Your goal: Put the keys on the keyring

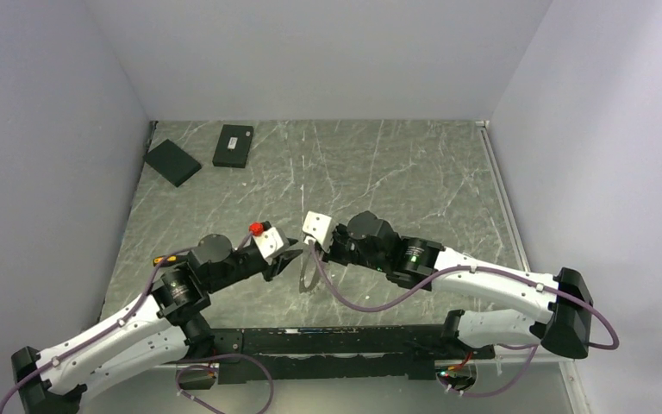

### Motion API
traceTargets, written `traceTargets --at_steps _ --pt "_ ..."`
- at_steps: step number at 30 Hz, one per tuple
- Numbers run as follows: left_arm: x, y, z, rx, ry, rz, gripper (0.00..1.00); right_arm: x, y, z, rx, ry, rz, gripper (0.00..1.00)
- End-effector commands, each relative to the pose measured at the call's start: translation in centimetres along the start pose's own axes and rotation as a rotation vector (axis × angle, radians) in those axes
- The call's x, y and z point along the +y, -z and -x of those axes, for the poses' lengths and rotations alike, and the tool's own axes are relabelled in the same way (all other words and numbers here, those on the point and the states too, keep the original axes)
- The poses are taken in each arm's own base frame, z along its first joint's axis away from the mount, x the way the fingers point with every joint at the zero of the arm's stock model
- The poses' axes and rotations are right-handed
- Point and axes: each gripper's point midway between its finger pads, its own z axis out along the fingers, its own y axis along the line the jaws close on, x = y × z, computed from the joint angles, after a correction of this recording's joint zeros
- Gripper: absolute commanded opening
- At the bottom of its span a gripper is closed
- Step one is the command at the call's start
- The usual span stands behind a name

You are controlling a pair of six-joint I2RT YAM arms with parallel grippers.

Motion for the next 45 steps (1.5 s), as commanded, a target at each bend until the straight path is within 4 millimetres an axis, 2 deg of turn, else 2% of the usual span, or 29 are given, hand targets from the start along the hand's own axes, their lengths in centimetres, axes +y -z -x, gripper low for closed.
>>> traceTargets --at_steps 1,4,10,15,20,26,35,42,45 --pt "0.3 0.1 4.2 -0.066 -0.059 -0.012 0.34 -1.7 0.6 2.3 -0.095 0.058 -0.086 0.00" --pt "0.2 -0.3 4.7 -0.056 -0.052 -0.025 0.36 -1.7 0.7 2.3 -0.114 0.085 -0.103 0.00" --pt "-0.6 -1.4 3.3 0.029 -0.049 -0.087 0.36 -2.1 1.6 2.4 -0.177 0.155 -0.164 0.00" --pt "-0.5 -2.6 2.8 0.072 -0.041 -0.090 0.37 -1.0 1.7 2.2 -0.187 0.256 -0.180 0.00" --pt "-1.2 -3.5 2.4 0.079 -0.039 -0.136 0.34 -0.3 1.1 1.5 -0.140 0.304 -0.184 0.00" --pt "-1.3 -3.7 1.8 0.087 -0.030 -0.139 0.29 -0.3 1.1 1.5 -0.139 0.309 -0.190 0.00" --pt "-1.7 -4.0 0.9 0.078 -0.018 -0.152 0.29 -0.1 0.8 1.6 -0.139 0.305 -0.179 0.00" --pt "-1.7 -4.5 0.1 0.098 -0.022 -0.151 0.20 -0.1 0.9 1.9 -0.149 0.296 -0.180 0.00" --pt "-1.6 -4.5 -0.2 0.108 -0.024 -0.147 0.19 -0.2 0.9 1.8 -0.149 0.294 -0.181 0.00"
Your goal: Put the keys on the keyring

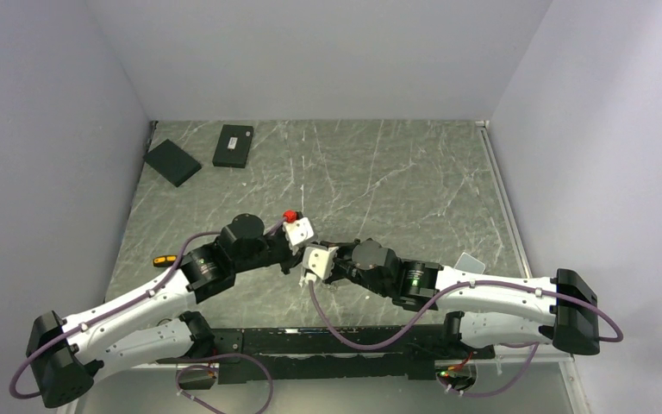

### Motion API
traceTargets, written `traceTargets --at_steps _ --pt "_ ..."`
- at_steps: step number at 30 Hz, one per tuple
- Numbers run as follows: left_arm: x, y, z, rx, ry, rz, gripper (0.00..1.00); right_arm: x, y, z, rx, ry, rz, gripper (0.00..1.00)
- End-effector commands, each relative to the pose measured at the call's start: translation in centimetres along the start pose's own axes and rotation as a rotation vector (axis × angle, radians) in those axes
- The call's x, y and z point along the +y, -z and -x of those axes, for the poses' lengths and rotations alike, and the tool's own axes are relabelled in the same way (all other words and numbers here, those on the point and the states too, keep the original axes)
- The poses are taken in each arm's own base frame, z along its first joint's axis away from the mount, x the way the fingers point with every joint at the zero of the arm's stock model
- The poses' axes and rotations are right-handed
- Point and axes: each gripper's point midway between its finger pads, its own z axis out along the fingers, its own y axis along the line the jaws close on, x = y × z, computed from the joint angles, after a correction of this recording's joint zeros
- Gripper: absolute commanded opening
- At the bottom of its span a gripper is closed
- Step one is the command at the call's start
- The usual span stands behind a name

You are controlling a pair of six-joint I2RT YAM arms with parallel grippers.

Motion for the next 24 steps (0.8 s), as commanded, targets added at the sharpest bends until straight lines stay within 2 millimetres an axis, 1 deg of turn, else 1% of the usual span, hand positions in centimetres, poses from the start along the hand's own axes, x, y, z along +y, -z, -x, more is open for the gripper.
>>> traceTargets --at_steps 1,3,7,8,12,15,17,18,21,24 --pt "-0.2 -0.3 0.0 -0.012 -0.018 -0.016 0.20 -1.9 0.2 2.5 -0.083 -0.036 -0.068 0.00" --pt "-0.2 -0.3 -0.2 -0.006 -0.022 -0.016 0.21 -1.9 0.2 2.5 -0.083 -0.037 -0.069 0.00" --pt "-0.4 -0.3 -0.9 0.011 -0.026 -0.023 0.30 -2.0 0.3 2.5 -0.087 -0.039 -0.073 0.00" --pt "-0.4 -0.3 -1.0 0.010 -0.025 -0.022 0.31 -2.0 0.3 2.6 -0.088 -0.039 -0.074 0.00" --pt "-0.4 -0.4 -1.3 0.002 -0.027 -0.021 0.30 -2.0 0.4 2.7 -0.094 -0.044 -0.072 0.00" --pt "-0.4 -0.6 -1.2 -0.003 -0.031 -0.020 0.23 -2.0 0.4 2.8 -0.097 -0.046 -0.071 0.00" --pt "-0.3 -0.6 -1.3 0.001 -0.034 -0.018 0.21 -2.1 0.5 2.9 -0.103 -0.049 -0.071 0.00" --pt "-0.4 -0.7 -1.4 0.007 -0.035 -0.021 0.21 -2.1 0.5 3.0 -0.105 -0.053 -0.074 0.00" --pt "-0.4 -0.7 -1.5 0.007 -0.028 -0.024 0.25 -2.4 0.7 3.1 -0.115 -0.069 -0.089 0.00" --pt "-0.5 -0.7 -1.5 -0.008 -0.017 -0.023 0.24 -2.4 0.8 3.5 -0.140 -0.089 -0.086 0.00"
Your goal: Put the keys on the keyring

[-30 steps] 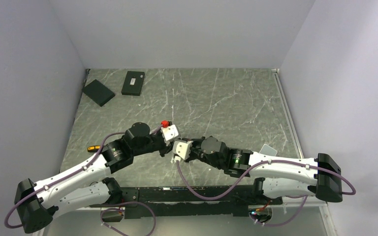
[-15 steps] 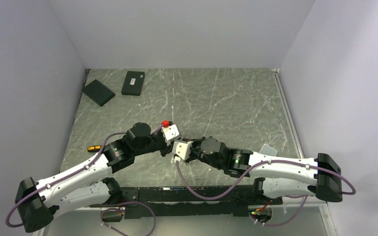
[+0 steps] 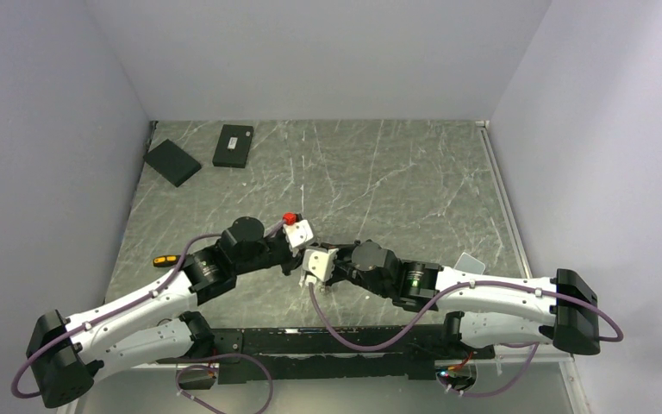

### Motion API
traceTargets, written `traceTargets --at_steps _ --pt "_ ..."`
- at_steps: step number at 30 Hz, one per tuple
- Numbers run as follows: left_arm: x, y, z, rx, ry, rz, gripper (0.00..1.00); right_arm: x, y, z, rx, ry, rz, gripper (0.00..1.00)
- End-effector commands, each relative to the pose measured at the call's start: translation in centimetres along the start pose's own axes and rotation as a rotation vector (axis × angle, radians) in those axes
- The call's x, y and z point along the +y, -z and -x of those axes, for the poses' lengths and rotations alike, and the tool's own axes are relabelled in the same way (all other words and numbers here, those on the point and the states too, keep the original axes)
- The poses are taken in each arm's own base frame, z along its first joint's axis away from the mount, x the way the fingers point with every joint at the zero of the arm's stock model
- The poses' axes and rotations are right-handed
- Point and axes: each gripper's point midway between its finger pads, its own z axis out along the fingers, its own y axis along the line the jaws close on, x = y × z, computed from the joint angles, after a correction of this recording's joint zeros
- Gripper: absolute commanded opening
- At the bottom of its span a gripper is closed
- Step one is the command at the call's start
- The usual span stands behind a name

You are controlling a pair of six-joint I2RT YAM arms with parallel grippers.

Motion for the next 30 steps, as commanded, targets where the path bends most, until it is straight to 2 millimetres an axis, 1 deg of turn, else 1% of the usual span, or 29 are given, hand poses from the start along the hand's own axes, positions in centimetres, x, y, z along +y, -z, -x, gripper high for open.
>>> traceTargets --at_steps 1,5,9,14,16,18,19,22,25,26,28,30 --pt "-0.5 -0.2 -0.7 -0.011 -0.018 -0.022 0.22 -2.7 0.8 4.0 -0.161 -0.111 -0.097 0.00" --pt "-0.3 0.4 0.4 -0.072 -0.031 -0.001 0.13 -3.1 1.2 4.6 -0.201 -0.146 -0.115 0.00" --pt "-0.2 1.0 0.5 -0.082 -0.047 0.012 0.00 -3.7 1.9 5.3 -0.243 -0.175 -0.129 0.00" --pt "-0.2 1.5 1.1 -0.113 -0.052 0.015 0.00 -3.6 2.0 5.5 -0.252 -0.181 -0.119 0.00" --pt "-0.4 1.5 1.2 -0.119 -0.059 0.003 0.05 -3.5 1.9 5.6 -0.255 -0.181 -0.110 0.00" --pt "-0.6 1.6 1.4 -0.126 -0.063 -0.007 0.03 -3.4 1.8 5.5 -0.249 -0.182 -0.105 0.00" --pt "-0.6 1.6 1.5 -0.129 -0.066 -0.009 0.00 -3.4 1.8 5.5 -0.245 -0.182 -0.102 0.00" --pt "-0.6 1.7 1.7 -0.140 -0.068 -0.002 0.00 -3.5 1.7 5.2 -0.238 -0.198 -0.118 0.00" --pt "-0.5 2.2 2.0 -0.170 -0.064 0.013 0.00 -3.9 1.8 4.4 -0.238 -0.252 -0.148 0.00" --pt "-0.5 2.4 2.1 -0.185 -0.063 0.016 0.00 -4.0 1.9 4.3 -0.247 -0.275 -0.144 0.02" --pt "-0.6 2.9 2.5 -0.227 -0.063 0.020 0.00 -4.5 2.3 4.3 -0.275 -0.340 -0.135 0.15" --pt "-0.9 3.5 3.2 -0.275 -0.068 0.017 0.00 -4.2 2.9 4.9 -0.335 -0.377 -0.080 0.23"
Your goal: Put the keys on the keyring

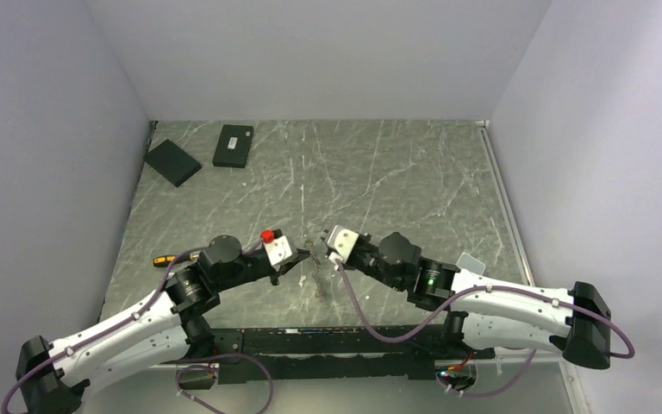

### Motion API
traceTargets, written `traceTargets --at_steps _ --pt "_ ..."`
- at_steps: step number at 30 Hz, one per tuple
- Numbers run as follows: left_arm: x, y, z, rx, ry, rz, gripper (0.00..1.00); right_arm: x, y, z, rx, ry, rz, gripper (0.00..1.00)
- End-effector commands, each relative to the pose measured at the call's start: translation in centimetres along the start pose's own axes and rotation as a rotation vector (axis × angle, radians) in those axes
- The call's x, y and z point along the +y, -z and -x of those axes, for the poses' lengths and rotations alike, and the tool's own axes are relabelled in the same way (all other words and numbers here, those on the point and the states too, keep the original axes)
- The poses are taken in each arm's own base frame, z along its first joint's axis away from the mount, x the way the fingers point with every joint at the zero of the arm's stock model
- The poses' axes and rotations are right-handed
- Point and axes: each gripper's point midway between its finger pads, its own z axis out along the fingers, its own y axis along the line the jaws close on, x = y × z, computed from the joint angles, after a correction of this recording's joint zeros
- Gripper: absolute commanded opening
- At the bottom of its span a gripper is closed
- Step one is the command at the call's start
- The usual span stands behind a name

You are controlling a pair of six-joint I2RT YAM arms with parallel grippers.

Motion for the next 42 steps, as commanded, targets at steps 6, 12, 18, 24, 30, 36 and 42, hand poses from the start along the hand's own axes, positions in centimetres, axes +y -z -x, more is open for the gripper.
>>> traceTargets --at_steps 6,12,18,24,30,36,42 --pt "-0.5 2.7 6.0 -0.277 -0.067 -0.002 0.00 1.3 3.5 5.6 -0.340 -0.177 0.215 0.31" --pt "-1.4 4.6 8.5 -0.382 -0.092 -0.031 0.00 2.2 3.4 6.0 -0.350 -0.186 0.284 0.29" --pt "-1.9 5.3 9.5 -0.435 -0.080 -0.047 0.00 3.0 3.0 6.4 -0.366 -0.187 0.336 0.20" --pt "-1.9 5.4 9.8 -0.455 -0.074 -0.051 0.00 4.1 2.8 6.5 -0.367 -0.190 0.400 0.23" --pt "-2.2 5.0 9.8 -0.449 -0.074 -0.071 0.00 4.9 2.9 6.9 -0.376 -0.199 0.452 0.41" --pt "-2.6 4.7 9.6 -0.443 -0.074 -0.101 0.00 4.3 2.6 6.9 -0.375 -0.188 0.418 0.46" --pt "-2.9 4.6 9.6 -0.454 -0.063 -0.115 0.00 3.4 1.5 6.3 -0.337 -0.188 0.362 0.31"
